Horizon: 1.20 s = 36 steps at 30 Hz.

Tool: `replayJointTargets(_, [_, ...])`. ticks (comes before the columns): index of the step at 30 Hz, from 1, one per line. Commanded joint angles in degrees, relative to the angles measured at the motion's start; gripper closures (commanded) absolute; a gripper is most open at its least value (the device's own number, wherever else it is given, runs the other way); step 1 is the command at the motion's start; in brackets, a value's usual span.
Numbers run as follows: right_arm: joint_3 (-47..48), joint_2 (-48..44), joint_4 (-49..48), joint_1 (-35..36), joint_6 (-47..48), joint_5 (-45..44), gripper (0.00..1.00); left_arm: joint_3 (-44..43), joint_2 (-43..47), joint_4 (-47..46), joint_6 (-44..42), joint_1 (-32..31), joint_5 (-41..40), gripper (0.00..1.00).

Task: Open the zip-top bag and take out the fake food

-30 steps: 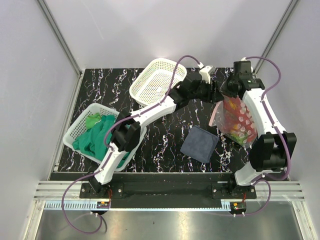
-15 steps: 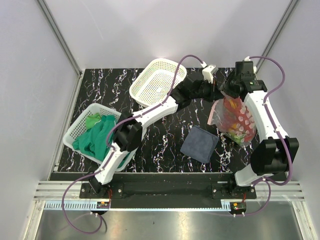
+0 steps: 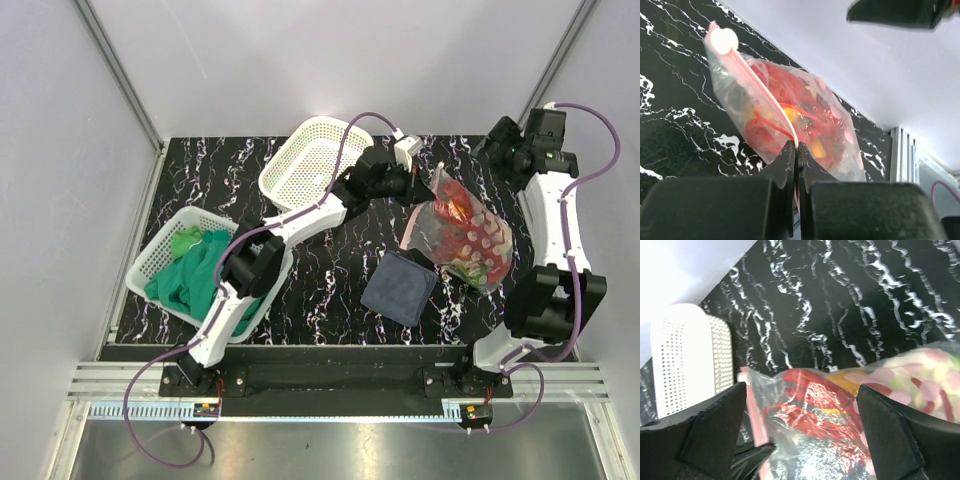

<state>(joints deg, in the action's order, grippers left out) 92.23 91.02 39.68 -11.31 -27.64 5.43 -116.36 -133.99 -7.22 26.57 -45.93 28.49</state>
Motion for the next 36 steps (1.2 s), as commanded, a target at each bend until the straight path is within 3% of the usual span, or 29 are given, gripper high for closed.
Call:
replayJointTargets(1, [4.8, 1.5, -0.2, 0.7, -2.0, 6.0, 0.04, 0.7, 5.1, -8.2, -2.9, -0.1, 4.9, 1.0])
replayJointTargets(4, [6.7, 2.2, 0.7, 0.7, -1.5, 7.0, 0.12, 1.6, 5.8, -9.7, -4.6, -0.4, 5.8, 1.0])
replayJointTargets(9, [5.7, 1.3, -1.0, 0.6, 4.6, 9.3, 0.08, 1.0, 6.9, -9.8, -4.1, -0.5, 8.0, 1.0])
replayJointTargets(17, [4.1, 1.4, -7.6, -1.6, 16.8, 14.3, 0.04, -5.6, 4.6, -8.4, 7.8, 2.2, 9.0, 1.0])
replayJointTargets(22, [0.7, -0.7, -15.6, -2.1, 19.5, 21.5, 0.02, -12.5, 0.9, -9.8, 16.1, 5.8, 13.1, 1.0])
replayJointTargets(25, [-1.8, -1.1, -20.2, -2.2, 22.7, 30.5, 0.0, -17.5, -1.6, -7.4, 18.8, 7.3, 15.5, 1.0])
replayJointTargets(29, [-6.3, -2.3, -28.8, -3.0, 25.1, 39.9, 0.0, -17.1, -2.2, -7.1, 21.2, 9.1, 20.7, 1.0])
replayJointTargets(33, [-14.1, -3.1, -46.5, -3.5, 22.5, 48.2, 0.0, -16.7, -2.3, -4.2, 20.4, 10.7, 24.2, 1.0])
replayJointTargets(36, [-15.0, -1.1, -52.8, -3.5, 15.2, 52.5, 0.0, -16.5, -0.7, -0.6, 19.6, 12.4, 21.4, 1.0])
